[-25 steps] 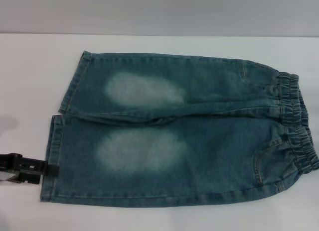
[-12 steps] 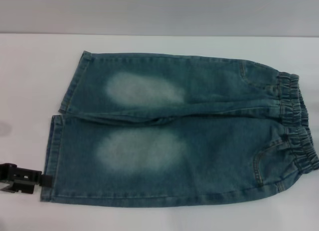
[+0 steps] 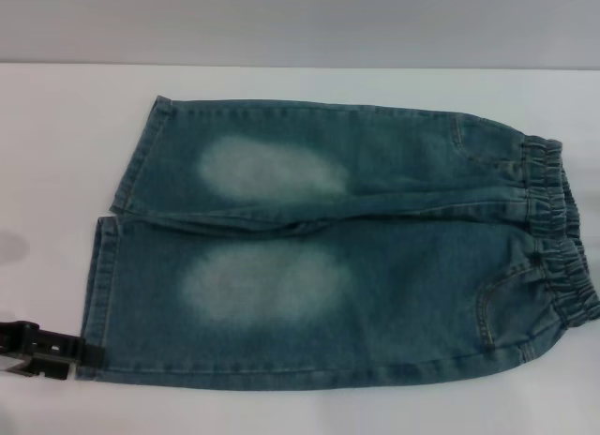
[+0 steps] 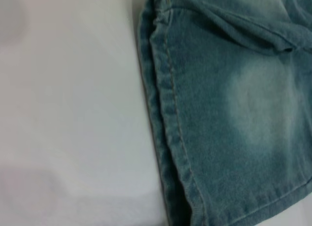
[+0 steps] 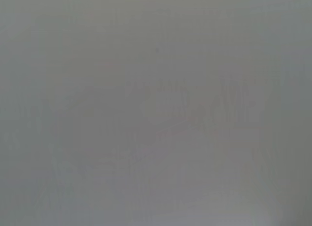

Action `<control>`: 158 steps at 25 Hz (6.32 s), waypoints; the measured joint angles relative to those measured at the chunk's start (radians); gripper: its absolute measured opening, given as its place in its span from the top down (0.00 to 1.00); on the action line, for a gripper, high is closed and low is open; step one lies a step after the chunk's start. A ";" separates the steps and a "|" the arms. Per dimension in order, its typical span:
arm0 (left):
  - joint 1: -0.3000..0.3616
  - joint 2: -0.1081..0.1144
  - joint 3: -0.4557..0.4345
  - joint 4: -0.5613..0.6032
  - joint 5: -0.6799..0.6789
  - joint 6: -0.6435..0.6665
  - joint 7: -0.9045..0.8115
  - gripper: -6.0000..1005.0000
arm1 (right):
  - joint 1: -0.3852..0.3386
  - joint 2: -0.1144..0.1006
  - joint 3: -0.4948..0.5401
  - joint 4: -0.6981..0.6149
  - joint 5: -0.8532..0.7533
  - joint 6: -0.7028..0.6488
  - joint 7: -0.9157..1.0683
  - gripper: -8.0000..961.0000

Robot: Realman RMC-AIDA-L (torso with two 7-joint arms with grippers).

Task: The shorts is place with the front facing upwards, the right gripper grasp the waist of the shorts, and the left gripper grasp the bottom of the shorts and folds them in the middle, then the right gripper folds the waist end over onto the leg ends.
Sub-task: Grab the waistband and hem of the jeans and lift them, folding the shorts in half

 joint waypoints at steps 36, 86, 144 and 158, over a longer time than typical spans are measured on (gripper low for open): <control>-0.086 -0.046 -0.004 -0.044 -0.033 -0.034 0.009 0.17 | 0.000 -0.002 0.000 -0.008 0.000 0.015 -0.002 0.22; -0.093 -0.049 -0.005 -0.044 -0.144 -0.053 0.072 0.17 | 0.003 0.000 -0.002 0.000 -0.007 0.015 -0.002 0.22; -0.049 -0.010 0.035 -0.044 -0.054 0.006 0.051 0.17 | 0.025 0.000 -0.002 0.013 -0.007 0.015 0.006 0.22; -0.038 -0.008 0.043 -0.043 -0.050 -0.004 0.063 0.17 | 0.028 0.002 -0.002 0.014 -0.006 0.015 0.006 0.22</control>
